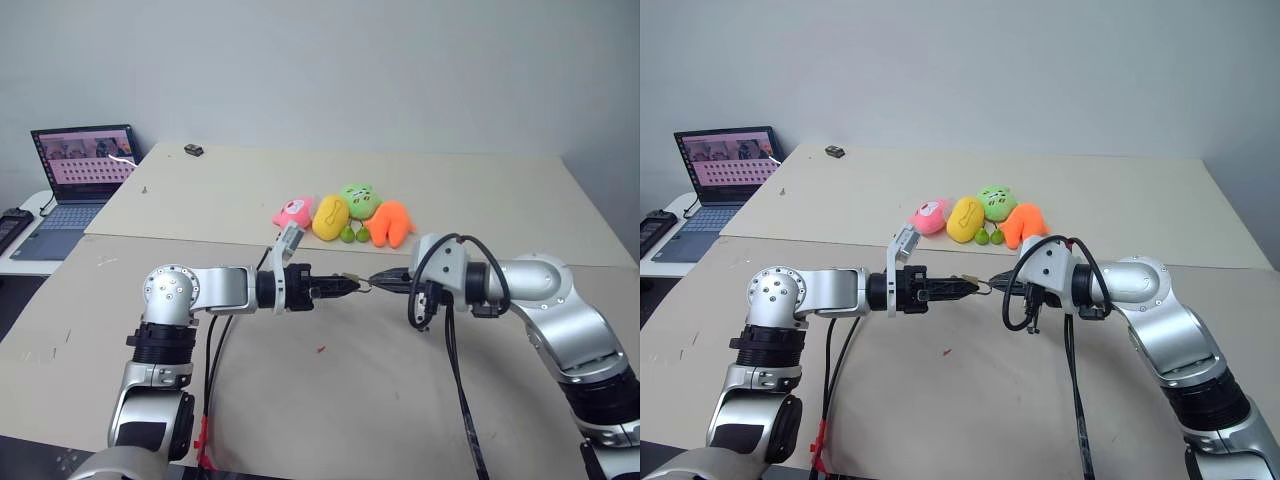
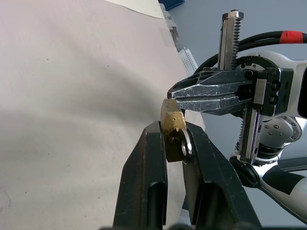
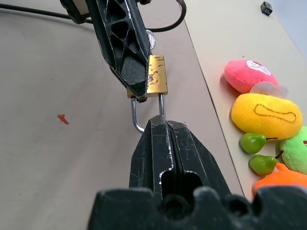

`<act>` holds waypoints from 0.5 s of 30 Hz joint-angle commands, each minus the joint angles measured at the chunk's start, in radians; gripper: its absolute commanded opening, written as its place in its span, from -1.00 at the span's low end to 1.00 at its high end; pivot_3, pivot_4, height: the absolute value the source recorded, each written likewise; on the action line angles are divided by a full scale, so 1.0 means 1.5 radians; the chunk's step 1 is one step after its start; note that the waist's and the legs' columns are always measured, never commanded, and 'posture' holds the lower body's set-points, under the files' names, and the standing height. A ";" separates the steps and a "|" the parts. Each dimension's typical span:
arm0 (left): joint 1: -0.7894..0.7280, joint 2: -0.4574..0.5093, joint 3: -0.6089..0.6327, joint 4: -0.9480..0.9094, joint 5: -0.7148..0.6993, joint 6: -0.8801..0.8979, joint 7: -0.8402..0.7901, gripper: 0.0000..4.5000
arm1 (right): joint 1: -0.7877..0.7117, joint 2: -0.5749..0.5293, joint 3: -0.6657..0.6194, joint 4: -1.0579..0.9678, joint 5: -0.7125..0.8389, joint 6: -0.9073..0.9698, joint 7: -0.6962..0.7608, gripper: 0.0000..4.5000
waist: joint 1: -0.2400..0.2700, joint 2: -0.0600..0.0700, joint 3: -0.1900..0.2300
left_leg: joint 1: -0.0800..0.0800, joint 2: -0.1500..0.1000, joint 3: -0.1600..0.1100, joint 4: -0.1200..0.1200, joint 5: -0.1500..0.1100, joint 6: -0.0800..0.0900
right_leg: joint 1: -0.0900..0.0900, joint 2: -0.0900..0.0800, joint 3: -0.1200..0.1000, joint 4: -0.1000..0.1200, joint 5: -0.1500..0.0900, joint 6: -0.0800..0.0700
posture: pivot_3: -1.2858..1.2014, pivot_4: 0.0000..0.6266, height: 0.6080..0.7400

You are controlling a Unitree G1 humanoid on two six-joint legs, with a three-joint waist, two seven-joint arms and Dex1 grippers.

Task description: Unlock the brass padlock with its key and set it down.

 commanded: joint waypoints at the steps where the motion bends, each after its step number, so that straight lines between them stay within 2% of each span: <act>1: -0.026 -0.012 0.013 -0.024 -0.021 -0.022 -0.031 -0.97 | 0.004 -0.003 0.010 -0.035 0.027 0.021 0.019 -0.99 | 0.000 0.000 0.000 | 0.000 0.000 0.000 0.000 0.000 0.000 | 0.000 0.000 0.000 0.000 0.000 0.000 | 0.03 -0.52 -0.46; 15: -0.044 -0.015 0.008 -0.008 0.007 -0.022 -0.062 -0.97 | -0.019 -0.004 0.008 -0.051 0.036 0.056 0.007 -0.99 | 0.000 0.000 0.000 | 0.000 0.000 0.000 0.000 0.000 0.000 | 0.000 0.000 0.000 0.000 0.000 0.000 | 0.03 -0.52 -0.46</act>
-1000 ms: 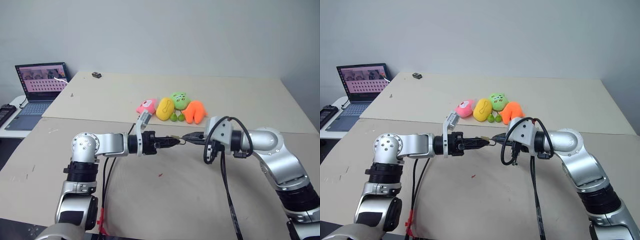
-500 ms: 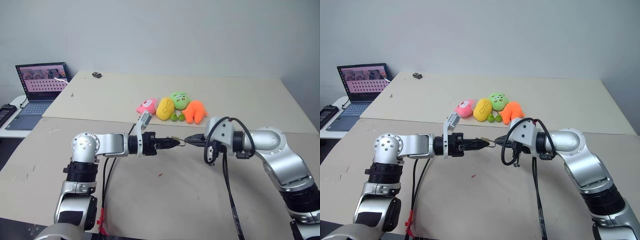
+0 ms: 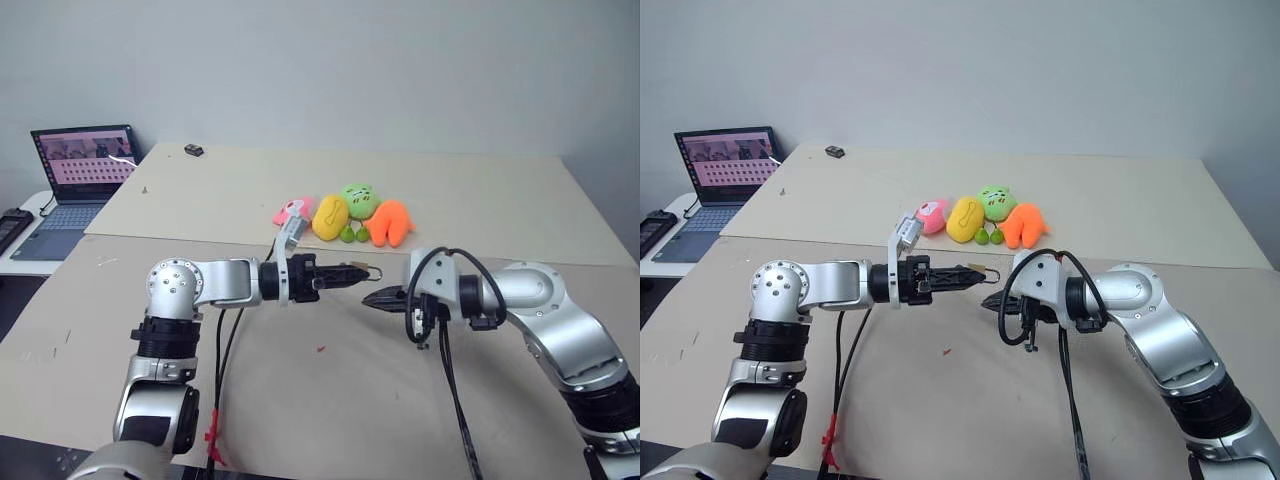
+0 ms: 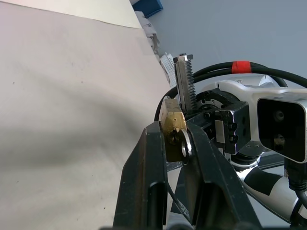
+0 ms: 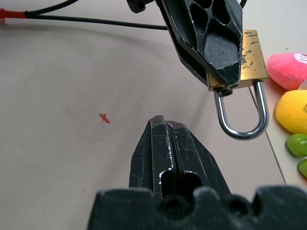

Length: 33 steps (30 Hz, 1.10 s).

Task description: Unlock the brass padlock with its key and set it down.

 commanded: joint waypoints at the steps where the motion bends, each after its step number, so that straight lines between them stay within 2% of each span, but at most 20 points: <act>1: -0.016 -0.003 0.007 -0.010 -0.003 -0.008 -0.012 -0.97 | -0.016 -0.002 -0.017 -0.014 -0.002 -0.009 -0.014 -0.99 | 0.000 0.000 0.000 | 0.000 0.000 0.000 0.000 0.000 0.000 | 0.000 0.000 0.000 0.000 0.000 0.000 | 0.03 -0.52 -0.46; 18: 0.009 -0.005 -0.007 -0.023 -0.114 -0.030 0.078 -0.97 | -0.040 0.031 -0.011 0.102 -0.101 -0.116 -0.088 -0.99 | 0.000 0.000 0.001 | 0.000 0.000 0.000 0.000 0.000 0.000 | 0.000 0.000 0.000 0.000 0.000 0.000 | 0.03 -0.52 -0.46; 23: 0.015 0.006 -0.012 -0.026 -0.126 -0.037 0.087 -0.97 | -0.028 0.018 -0.025 0.079 -0.067 -0.092 -0.055 -0.99 | 0.000 0.000 0.001 | -0.001 0.000 0.000 0.000 0.001 -0.001 | 0.000 0.000 0.000 0.001 0.000 0.000 | 0.03 -0.52 -0.46; 28: 0.012 0.009 -0.018 -0.022 -0.112 -0.043 0.076 -0.97 | -0.023 -0.008 -0.051 0.026 0.013 -0.015 -0.009 -0.99 | 0.001 0.001 0.001 | -0.001 0.000 -0.001 0.000 0.001 -0.002 | 0.000 0.000 0.000 0.001 0.000 0.000 | 0.03 -0.52 -0.46; 33: 0.011 0.009 -0.022 -0.021 -0.102 -0.045 0.065 -0.97 | -0.035 -0.019 -0.077 -0.002 0.065 0.035 -0.005 -0.99 | 0.000 0.001 0.001 | 0.000 0.000 -0.001 0.000 0.001 -0.002 | 0.000 0.000 0.000 0.000 0.000 0.000 | 0.03 -0.52 -0.46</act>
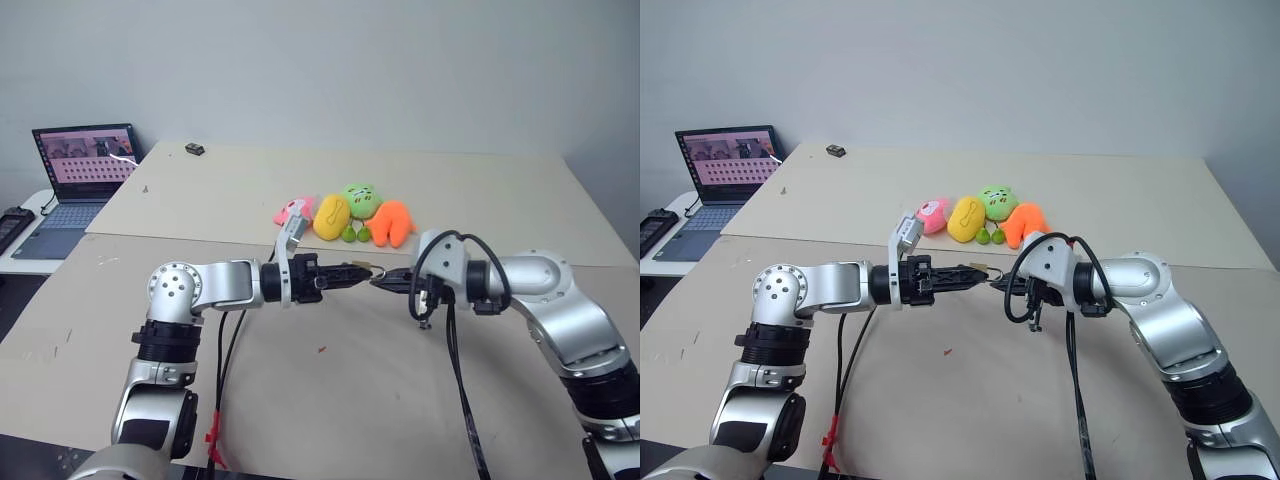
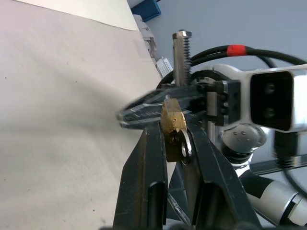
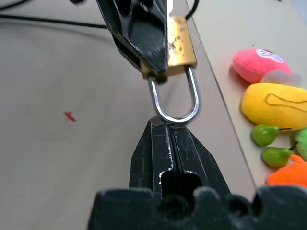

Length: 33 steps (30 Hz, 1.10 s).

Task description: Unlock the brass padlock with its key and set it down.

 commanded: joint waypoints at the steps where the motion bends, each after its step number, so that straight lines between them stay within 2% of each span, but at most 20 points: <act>1: -0.006 0.003 0.001 -0.015 -0.003 -0.011 -0.015 -0.97 | -0.019 -0.003 -0.040 -0.035 0.038 0.022 -0.003 -0.99 | 0.000 0.000 0.000 | 0.000 0.000 0.000 0.000 0.000 0.000 | 0.000 0.000 0.000 0.000 0.000 0.000 | 0.03 -0.52 -0.46; 12: 0.001 0.004 -0.007 -0.021 0.004 -0.016 -0.027 -0.97 | -0.018 -0.018 -0.066 -0.031 0.068 0.021 0.005 -0.99 | 0.000 0.000 0.000 | 0.000 0.000 0.000 -0.001 0.000 0.000 | 0.000 0.000 0.000 0.000 0.000 0.000 | 0.03 -0.52 -0.46; 21: -0.004 0.012 -0.007 -0.015 0.005 -0.013 -0.033 -0.97 | 0.017 -0.064 -0.075 -0.044 0.084 0.023 0.033 -0.99 | 0.000 0.000 0.000 | 0.000 0.000 -0.001 -0.001 0.000 0.000 | 0.000 0.000 0.000 -0.001 0.000 0.000 | 0.03 -0.52 -0.46; 33: -0.008 0.010 -0.010 -0.013 0.011 -0.014 -0.038 -0.97 | -0.017 -0.065 -0.075 -0.043 0.102 0.046 0.011 -0.99 | 0.000 0.000 0.000 | 0.000 0.000 -0.001 -0.001 0.000 0.000 | 0.000 0.000 0.000 -0.002 0.000 0.000 | 0.03 -0.52 -0.46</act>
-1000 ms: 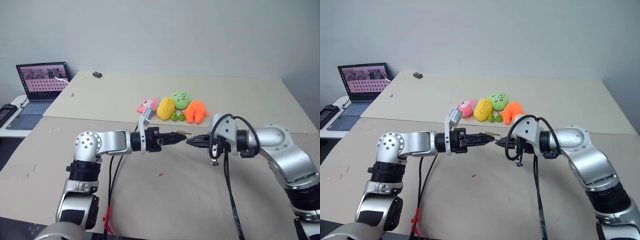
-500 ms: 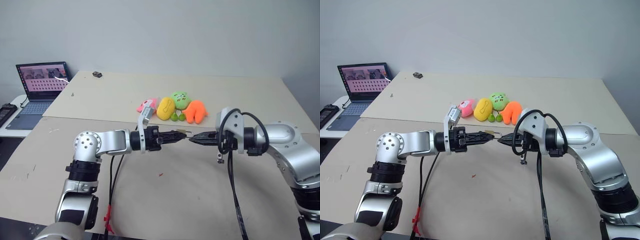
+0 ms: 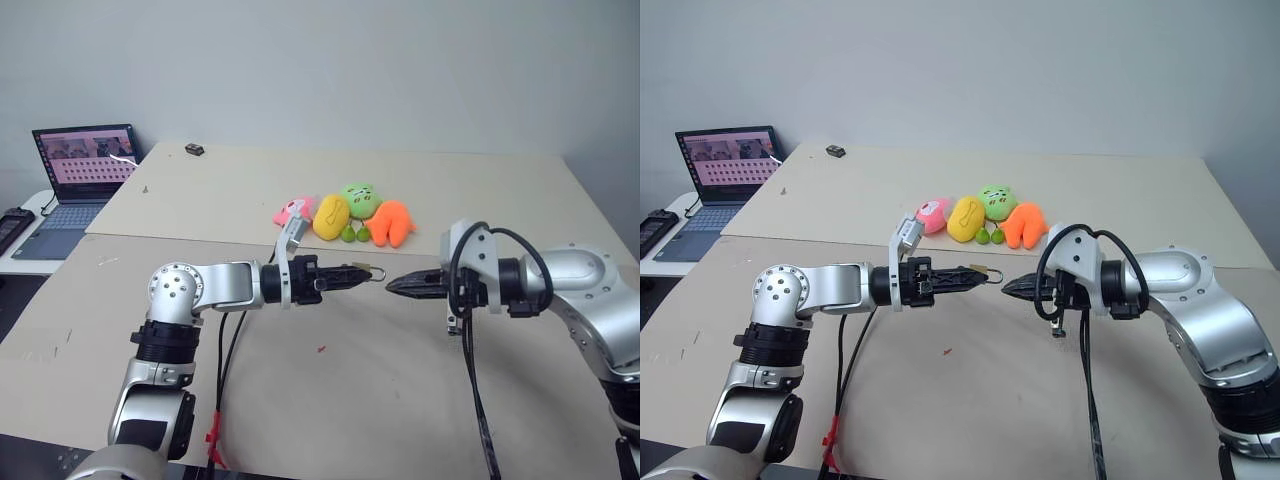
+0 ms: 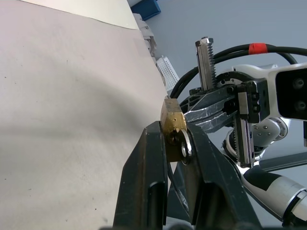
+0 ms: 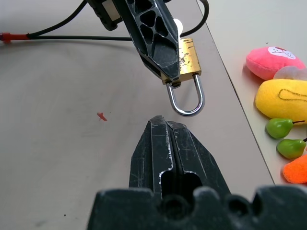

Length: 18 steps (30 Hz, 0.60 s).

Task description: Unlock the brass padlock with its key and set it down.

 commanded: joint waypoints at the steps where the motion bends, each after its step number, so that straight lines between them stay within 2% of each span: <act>1: -0.010 0.000 0.003 -0.011 -0.004 -0.004 -0.011 -0.97 | -0.029 0.001 -0.024 -0.011 0.013 0.004 -0.012 -0.99 | 0.000 0.000 0.000 | 0.000 0.000 0.000 0.000 0.000 0.000 | 0.000 0.000 0.000 0.000 0.000 0.000 | 0.03 -0.52 -0.46; 6: -0.007 0.000 0.002 -0.014 -0.005 -0.005 -0.010 -0.97 | -0.051 0.002 -0.022 -0.001 0.017 0.016 -0.017 -0.99 | 0.000 0.000 0.000 | 0.000 0.000 0.000 0.000 0.000 0.000 | 0.000 0.000 0.000 -0.001 0.000 0.000 | 0.03 -0.52 -0.46; 10: -0.007 0.000 0.002 -0.014 -0.005 -0.006 -0.010 -0.97 | -0.060 0.005 -0.028 0.003 0.034 0.038 -0.021 -0.52 | 0.000 0.000 0.000 | 0.000 0.000 0.000 0.000 0.000 0.000 | 0.000 0.000 0.000 -0.001 0.000 0.000 | 0.03 -0.52 -0.46; 12: -0.007 -0.001 0.001 -0.014 -0.005 -0.006 -0.011 -0.97 | -0.062 0.003 -0.026 0.002 0.032 0.035 -0.024 -0.16 | 0.000 0.000 0.000 | 0.000 0.000 0.000 0.000 0.000 0.000 | 0.000 0.000 0.000 -0.001 0.000 0.000 | 0.03 -0.52 -0.46; 15: -0.009 -0.001 0.001 -0.012 -0.005 -0.005 -0.011 -0.97 | -0.064 0.003 -0.022 0.003 0.029 0.033 -0.030 0.24 | 0.000 0.000 0.000 | 0.000 0.000 0.000 -0.001 0.000 0.000 | 0.000 0.000 0.000 -0.001 0.000 0.000 | 0.03 -0.52 -0.46; 18: -0.009 0.000 0.001 -0.013 -0.006 -0.005 -0.011 -0.97 | -0.060 0.004 -0.019 0.005 0.033 0.037 -0.033 0.24 | 0.000 0.000 0.000 | 0.000 0.000 0.000 -0.001 0.000 0.000 | 0.000 0.000 0.000 -0.001 0.000 0.000 | 0.03 -0.52 -0.46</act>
